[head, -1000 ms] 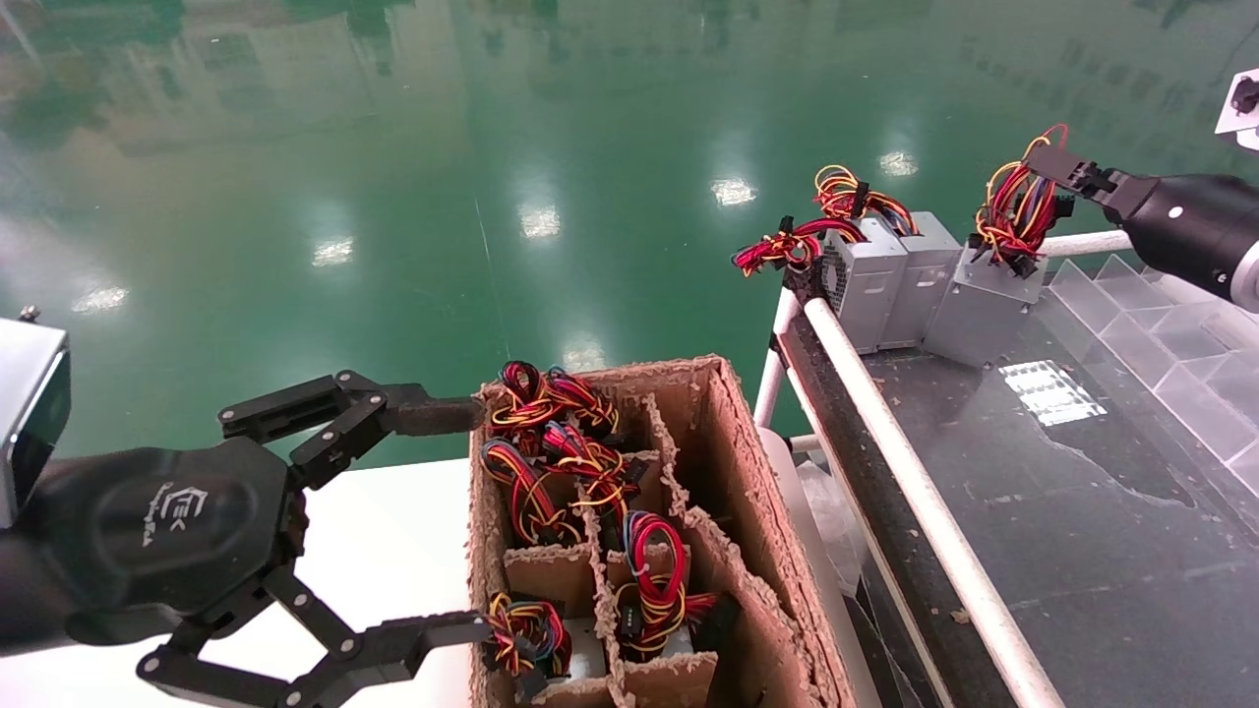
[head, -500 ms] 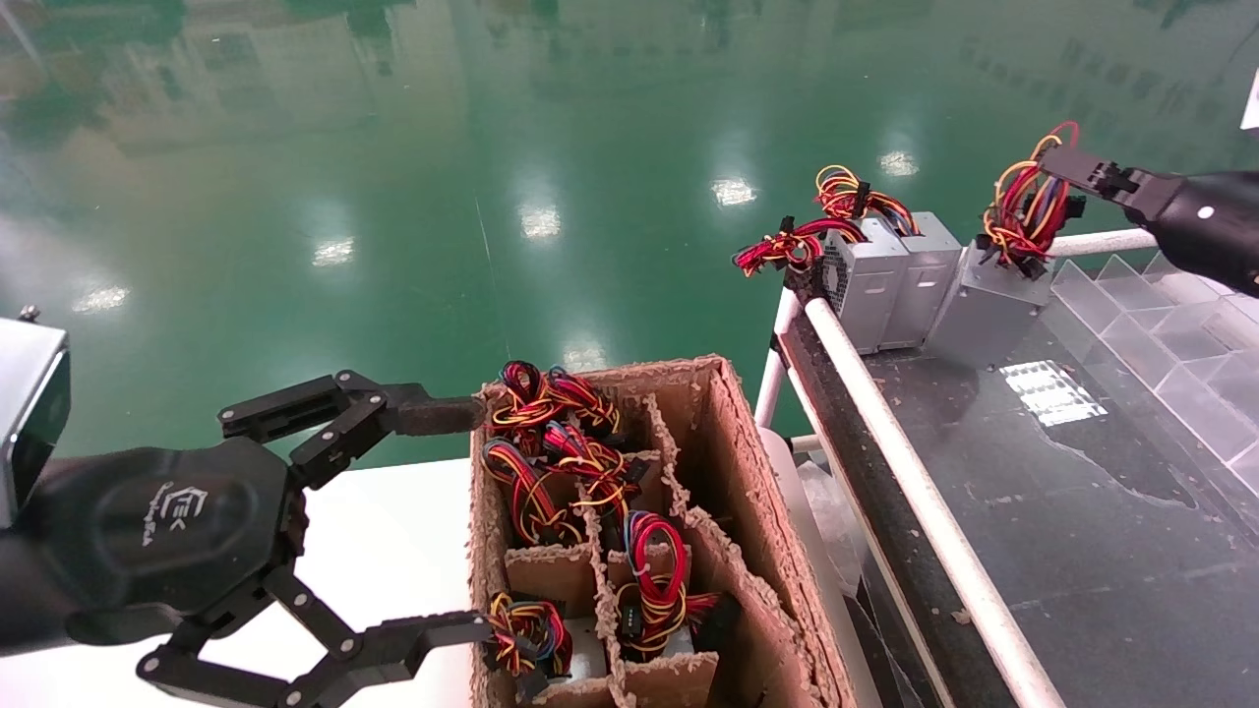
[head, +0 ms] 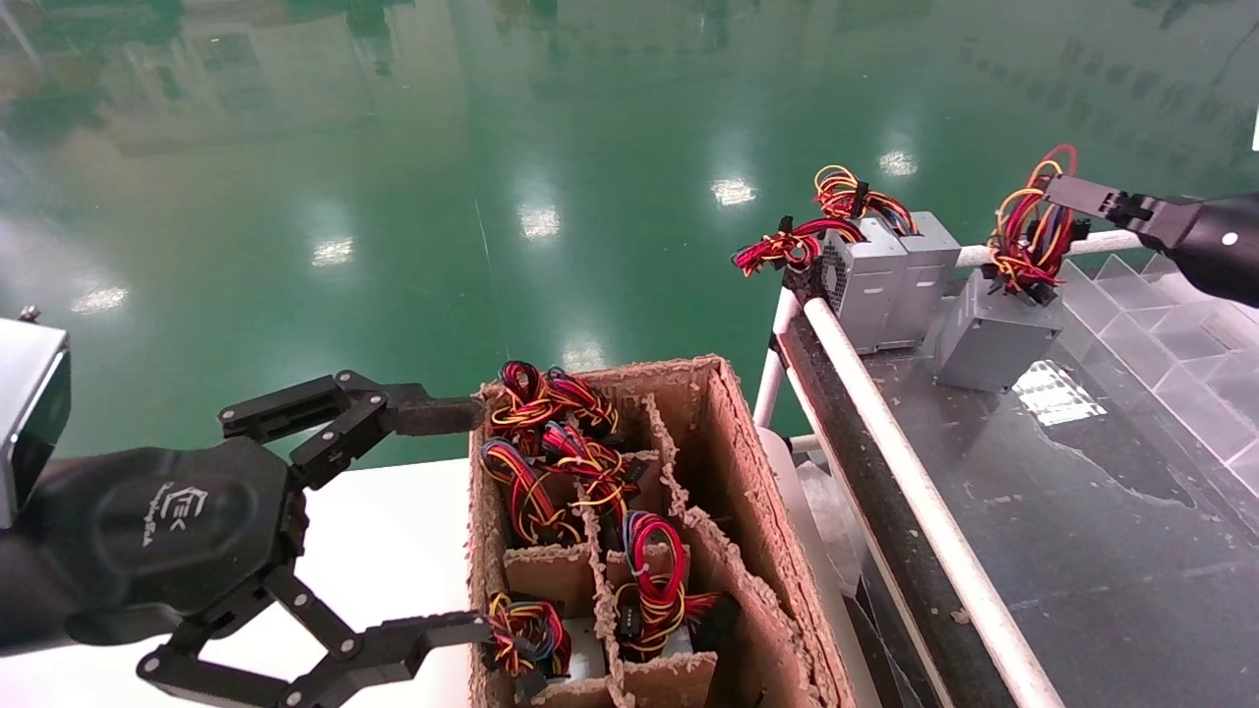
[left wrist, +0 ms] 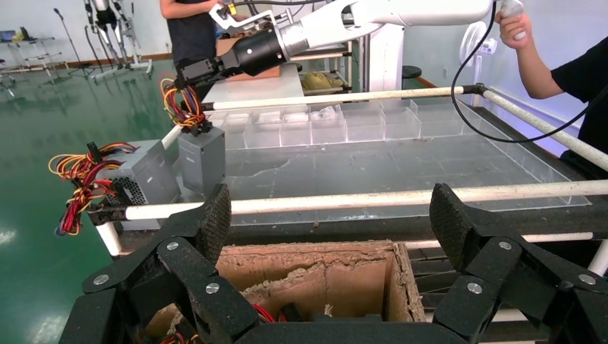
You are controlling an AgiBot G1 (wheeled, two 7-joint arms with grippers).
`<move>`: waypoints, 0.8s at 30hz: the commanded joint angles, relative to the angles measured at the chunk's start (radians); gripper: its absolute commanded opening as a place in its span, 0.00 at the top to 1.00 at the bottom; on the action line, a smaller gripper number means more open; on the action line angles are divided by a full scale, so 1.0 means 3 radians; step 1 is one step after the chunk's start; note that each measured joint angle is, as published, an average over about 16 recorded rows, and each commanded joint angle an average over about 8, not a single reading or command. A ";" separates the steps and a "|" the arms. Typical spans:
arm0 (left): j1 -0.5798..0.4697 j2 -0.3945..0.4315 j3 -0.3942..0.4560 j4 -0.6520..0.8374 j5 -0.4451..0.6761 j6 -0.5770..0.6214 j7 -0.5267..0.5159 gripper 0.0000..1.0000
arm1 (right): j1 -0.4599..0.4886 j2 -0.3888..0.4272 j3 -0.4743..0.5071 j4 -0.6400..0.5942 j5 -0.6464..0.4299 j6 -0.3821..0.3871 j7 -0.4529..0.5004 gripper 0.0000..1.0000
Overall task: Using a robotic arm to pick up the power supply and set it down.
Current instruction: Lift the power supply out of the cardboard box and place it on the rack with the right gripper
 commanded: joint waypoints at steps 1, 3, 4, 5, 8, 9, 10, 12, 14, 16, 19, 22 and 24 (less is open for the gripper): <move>0.0000 0.0000 0.0000 0.0000 0.0000 0.0000 0.0000 0.00 | 0.0013 0.0014 -0.0007 0.0010 -0.0010 -0.0060 -0.0006 1.00; 0.0000 0.0000 0.0000 0.0000 0.0000 0.0000 0.0000 0.00 | 0.0020 0.0007 -0.0007 0.0018 -0.0010 -0.0123 -0.0009 1.00; 0.0000 0.0000 0.0000 0.0000 0.0000 0.0000 0.0000 0.00 | 0.0023 0.0001 -0.0008 0.0022 -0.0011 -0.0152 -0.0011 1.00; 0.0000 0.0000 0.0000 0.0000 0.0000 0.0000 0.0000 0.00 | 0.0025 -0.0009 -0.0010 0.0026 -0.0014 -0.0181 -0.0015 1.00; 0.0000 0.0000 0.0001 0.0000 0.0000 0.0000 0.0000 0.00 | 0.0028 -0.0048 -0.0018 0.0036 -0.0024 -0.0260 -0.0029 1.00; 0.0000 0.0000 0.0001 0.0000 0.0000 0.0000 0.0000 0.00 | 0.0028 -0.0066 -0.0021 0.0038 -0.0028 -0.0284 -0.0033 1.00; 0.0000 0.0000 0.0001 0.0000 -0.0001 0.0000 0.0000 0.00 | 0.0029 -0.0084 -0.0023 0.0038 -0.0032 -0.0303 -0.0036 1.00; 0.0000 0.0000 0.0001 0.0000 -0.0001 0.0000 0.0000 0.00 | 0.0029 -0.0125 -0.0025 0.0036 -0.0033 -0.0338 -0.0035 1.00; 0.0000 0.0000 0.0001 0.0000 -0.0001 0.0000 0.0001 0.00 | 0.0031 -0.0167 -0.0024 0.0031 -0.0031 -0.0364 -0.0030 1.00; 0.0000 0.0000 0.0001 0.0000 -0.0001 -0.0001 0.0001 0.00 | 0.0033 -0.0207 -0.0023 0.0023 -0.0030 -0.0382 -0.0027 1.00; 0.0000 -0.0001 0.0001 0.0000 -0.0001 -0.0001 0.0001 0.00 | 0.0036 -0.0256 -0.0024 0.0007 -0.0030 -0.0392 -0.0031 1.00; 0.0000 -0.0001 0.0002 0.0000 -0.0001 -0.0001 0.0001 0.00 | 0.0033 -0.0293 -0.0026 -0.0014 -0.0034 -0.0383 -0.0039 1.00; 0.0000 -0.0001 0.0002 0.0000 -0.0001 -0.0001 0.0001 0.00 | 0.0025 -0.0313 -0.0027 -0.0030 -0.0035 -0.0368 -0.0042 1.00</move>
